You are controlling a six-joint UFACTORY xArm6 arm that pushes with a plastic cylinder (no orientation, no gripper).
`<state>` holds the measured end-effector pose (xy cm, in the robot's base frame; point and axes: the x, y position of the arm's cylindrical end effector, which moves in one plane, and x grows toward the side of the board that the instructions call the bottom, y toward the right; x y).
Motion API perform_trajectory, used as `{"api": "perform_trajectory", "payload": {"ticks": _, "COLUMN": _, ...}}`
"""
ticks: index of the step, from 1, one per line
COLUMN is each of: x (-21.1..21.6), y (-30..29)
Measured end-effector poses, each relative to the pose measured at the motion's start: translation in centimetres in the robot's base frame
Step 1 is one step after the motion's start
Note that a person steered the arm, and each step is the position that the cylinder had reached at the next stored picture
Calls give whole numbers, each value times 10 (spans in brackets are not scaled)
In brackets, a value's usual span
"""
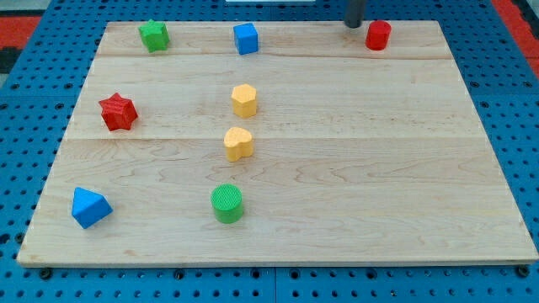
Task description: Move the red circle towards the bottom
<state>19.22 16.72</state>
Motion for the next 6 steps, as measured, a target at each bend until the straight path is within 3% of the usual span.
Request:
{"api": "perform_trajectory", "payload": {"ticks": 1, "x": 20, "y": 29}}
{"api": "perform_trajectory", "payload": {"ticks": 3, "x": 118, "y": -22}}
{"api": "perform_trajectory", "payload": {"ticks": 4, "x": 121, "y": -24}}
{"api": "perform_trajectory", "payload": {"ticks": 5, "x": 172, "y": -22}}
{"api": "perform_trajectory", "payload": {"ticks": 6, "x": 188, "y": -20}}
